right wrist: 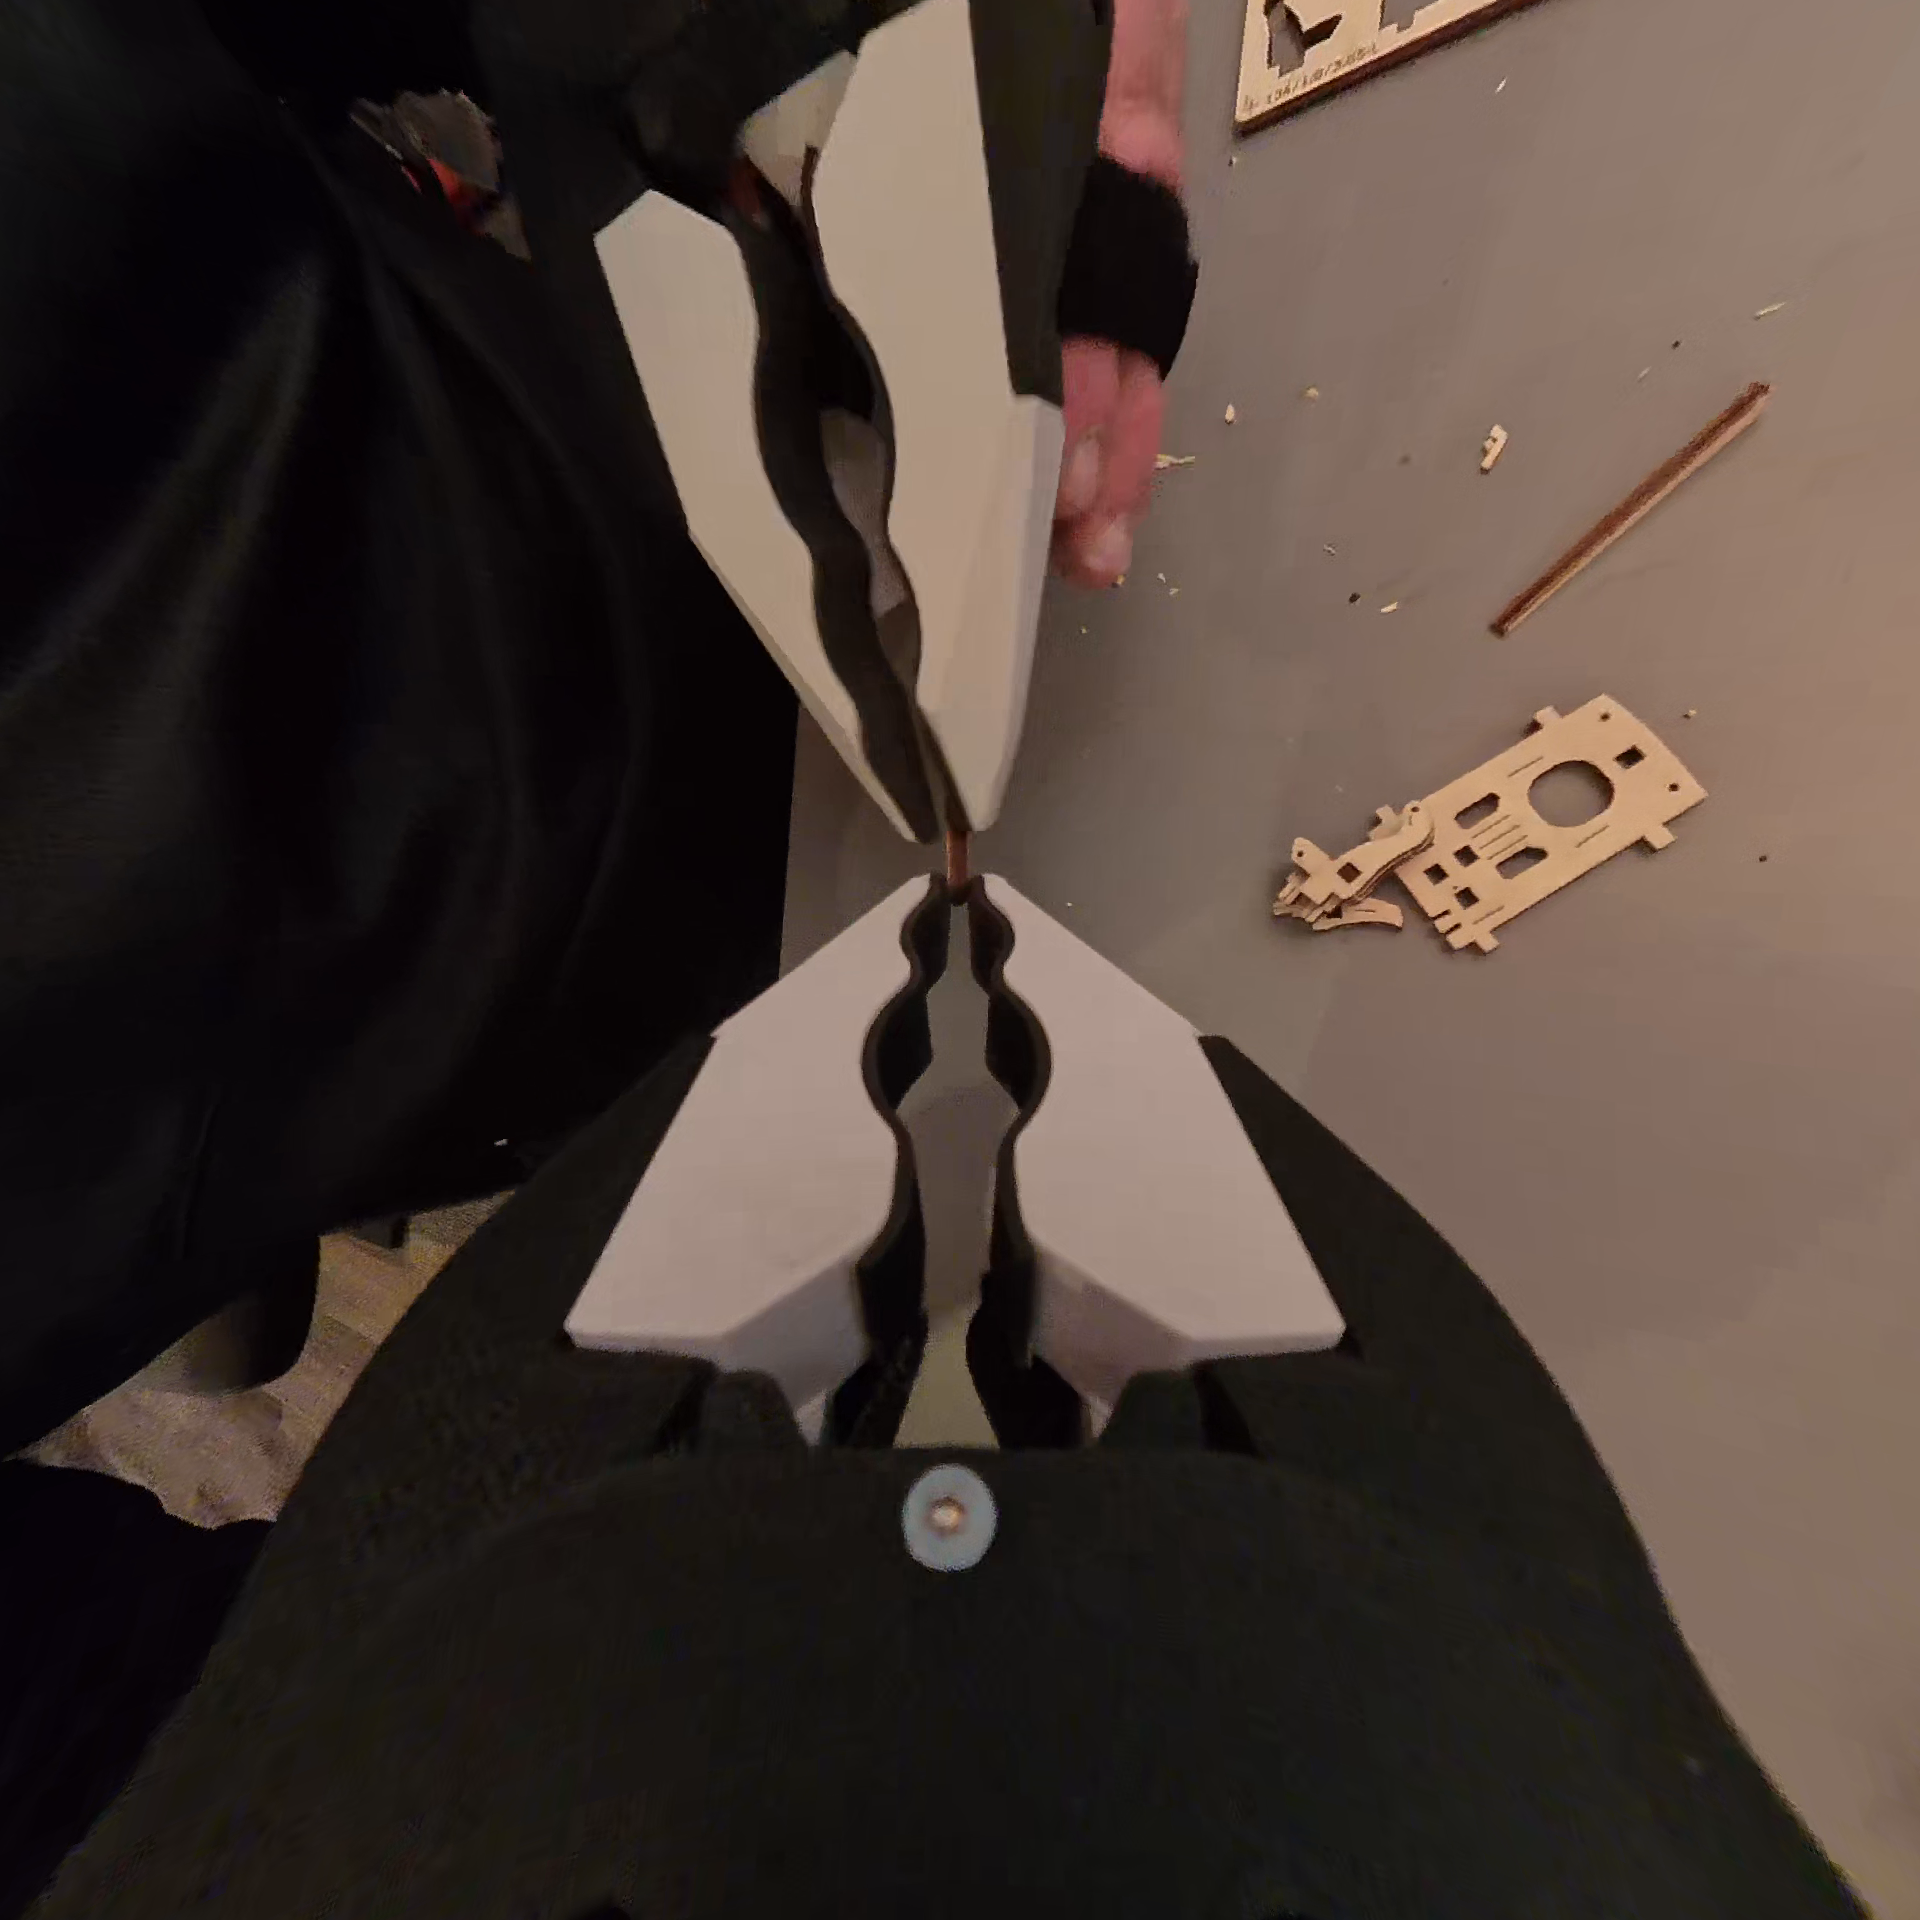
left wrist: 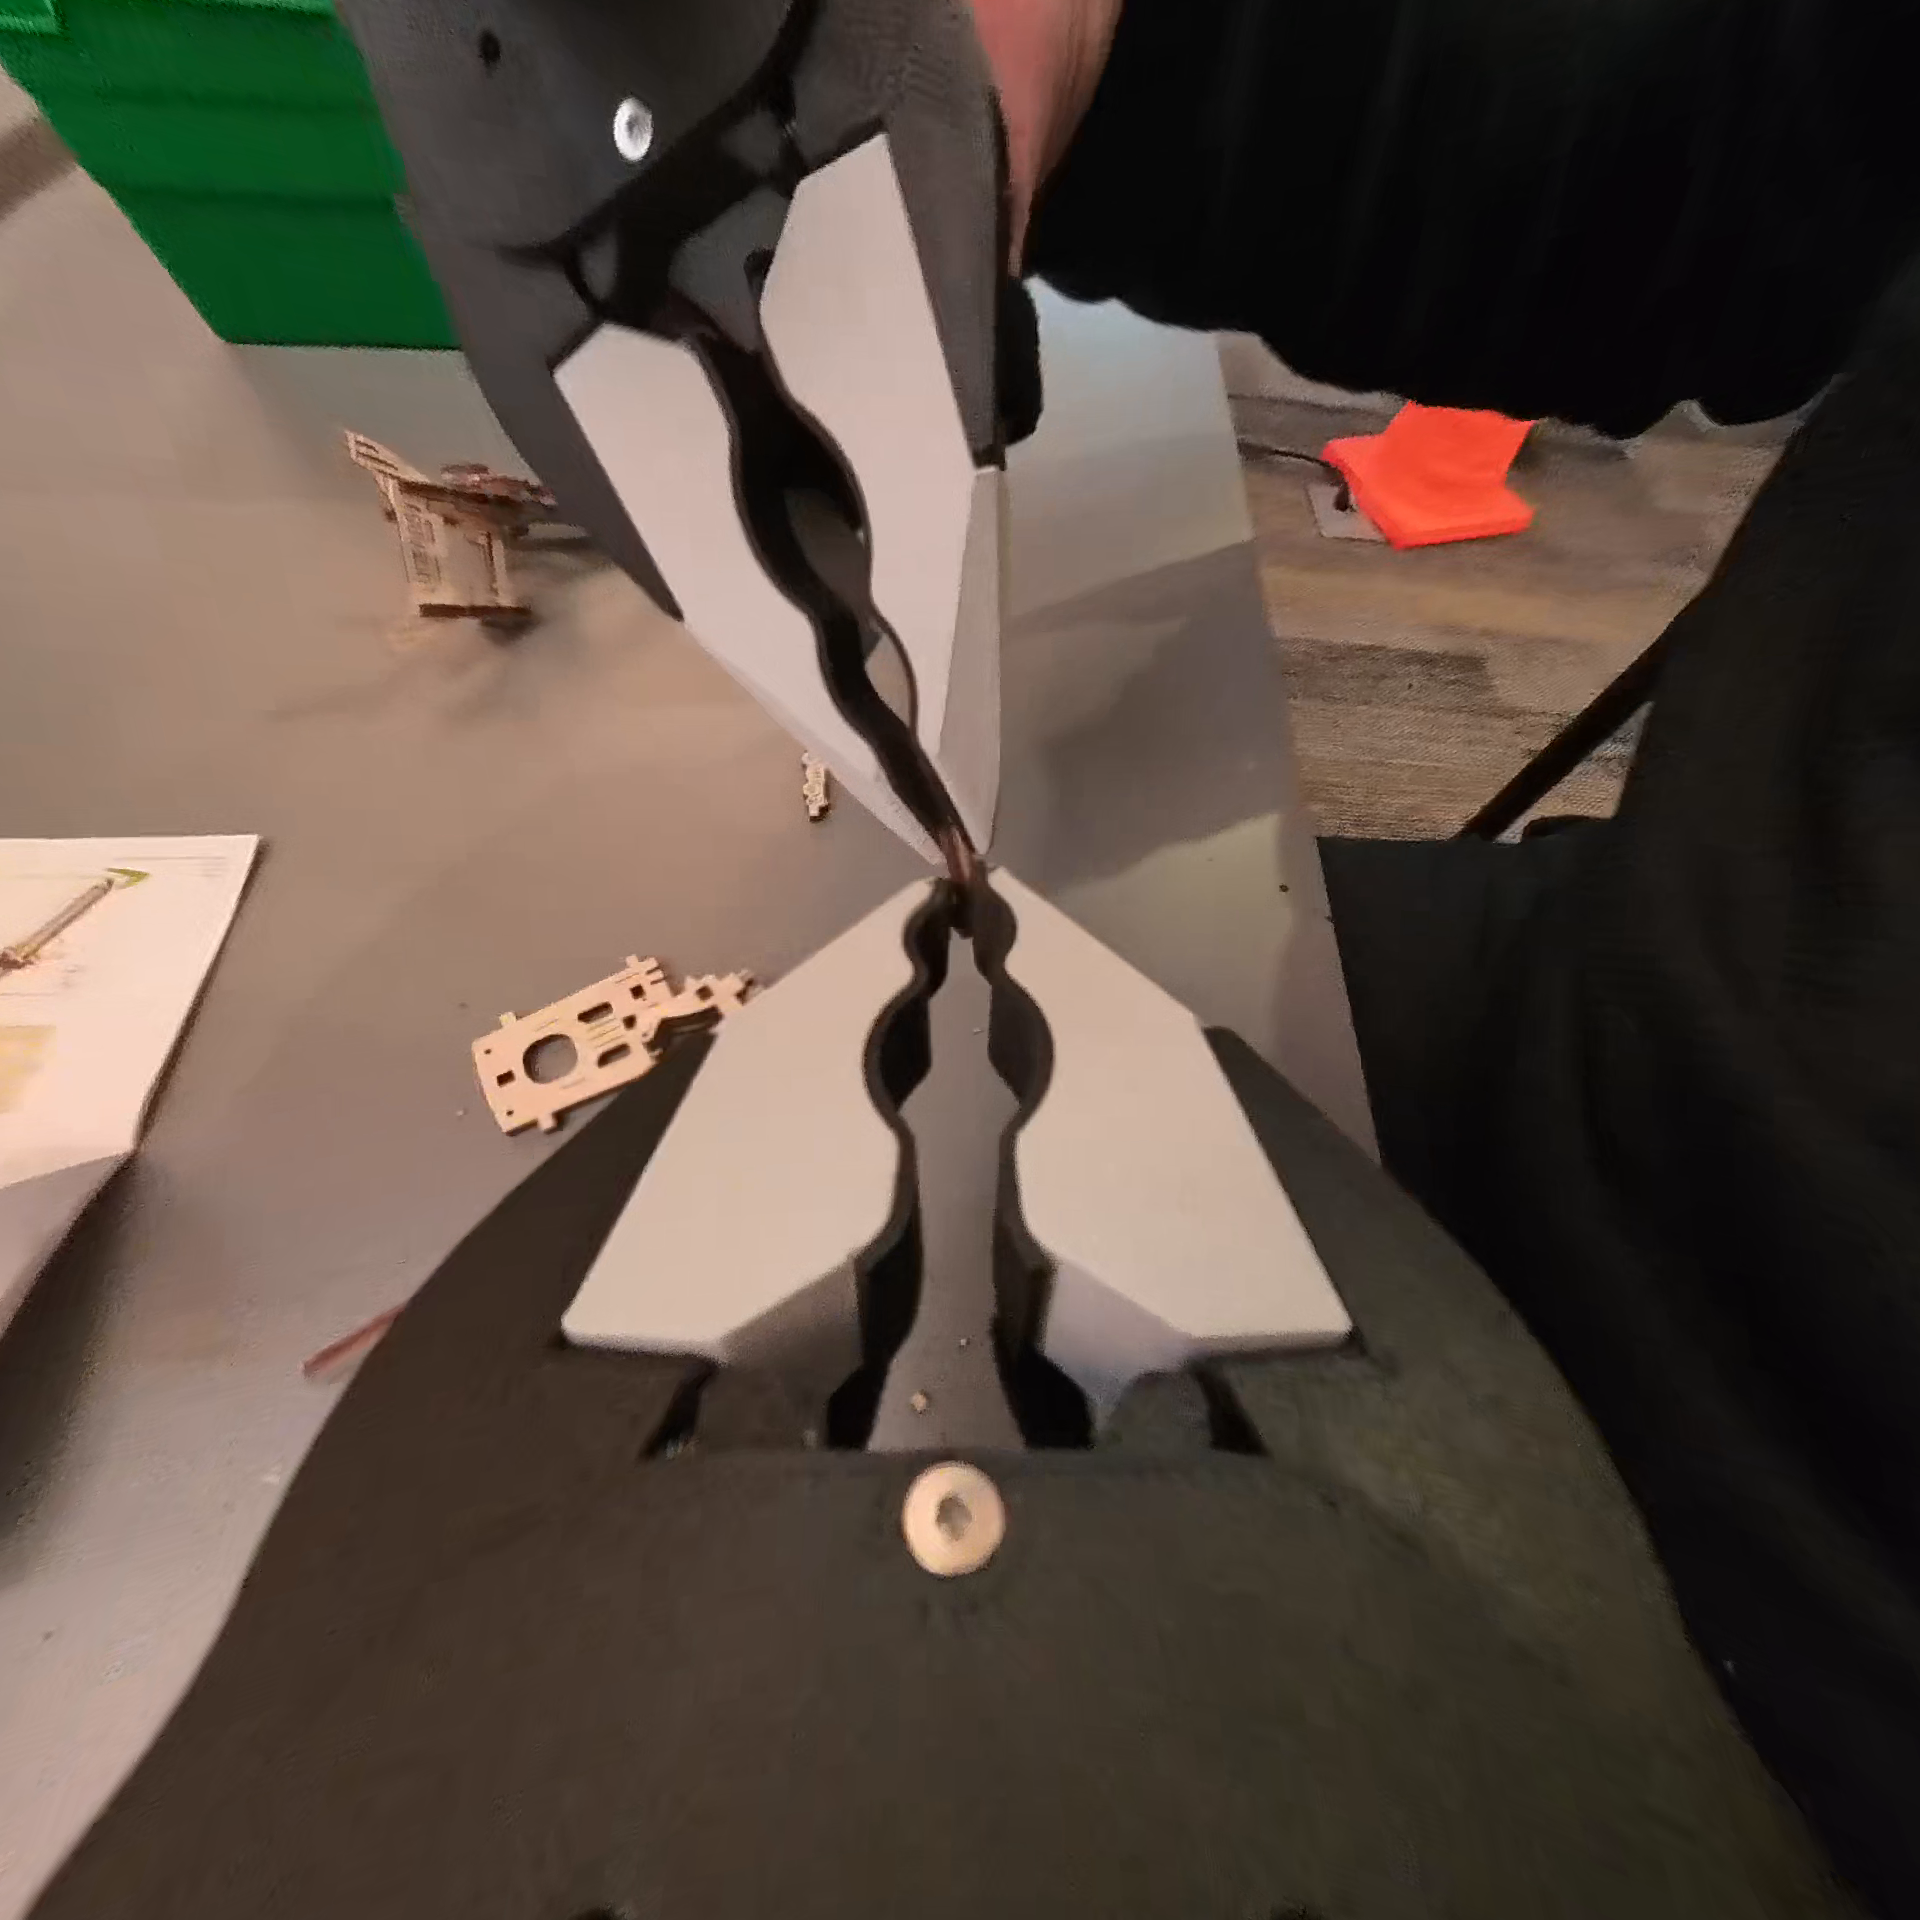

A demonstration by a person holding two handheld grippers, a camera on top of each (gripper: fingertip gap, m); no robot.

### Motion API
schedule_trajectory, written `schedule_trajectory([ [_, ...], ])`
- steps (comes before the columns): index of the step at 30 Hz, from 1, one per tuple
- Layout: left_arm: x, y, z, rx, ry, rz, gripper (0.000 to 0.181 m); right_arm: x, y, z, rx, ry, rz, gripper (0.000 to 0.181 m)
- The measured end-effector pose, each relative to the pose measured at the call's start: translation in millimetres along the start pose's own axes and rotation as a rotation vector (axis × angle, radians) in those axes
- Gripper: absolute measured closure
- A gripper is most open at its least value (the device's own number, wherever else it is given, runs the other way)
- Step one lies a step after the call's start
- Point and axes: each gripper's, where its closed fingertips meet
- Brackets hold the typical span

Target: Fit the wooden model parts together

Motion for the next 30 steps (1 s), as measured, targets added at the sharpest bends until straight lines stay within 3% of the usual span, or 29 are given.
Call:
schedule_trajectory([
  [1, -1, -1, 1, -0.004, -0.009, -0.022, 0.181, 1, 0, -1, -0.011, -0.012, -0.011, 0.180],
  [6, -1, -16, 0, 0.029, 0.063, -0.190, 0.181, 7, 11, -6, -0.086, 0.009, -0.015, 0.179],
  [7, 1, -21, -1, 0.043, 0.103, -0.252, 0.181, 11, 13, -10, -0.100, 0.044, -0.001, 0.171],
  [8, 3, -24, -3, 0.033, 0.148, -0.318, 0.181, 15, 20, -14, -0.143, 0.077, 0.016, 0.158],
  [10, 9, -31, -8, 0.039, 0.258, -0.445, 0.181, 17, 33, -25, -0.272, 0.126, 0.009, 0.154],
  [13, 5, -39, -9, 0.061, 0.319, -0.548, 0.181, 21, 36, -32, -0.426, 0.209, -0.029, 0.148],
  [23, -22, -50, -11, 0.143, 0.208, -0.537, 0.181, -56, 57, -19, -0.729, 0.089, 0.111, 0.151],
  [26, -24, -50, -8, 0.139, 0.201, -0.550, 0.181, -65, 68, -13, -0.771, 0.031, 0.091, 0.155],
  [30, -24, -50, -4, 0.157, 0.174, -0.511, 0.181, -57, 77, -8, -0.751, 0.018, 0.039, 0.179],
])
Point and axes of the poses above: each gripper's, where its closed fingertips meet, z out along the fingers, x out of its top, y = z × x across the jaws, and after that the axes turned 2 degrees about -z, right-handed
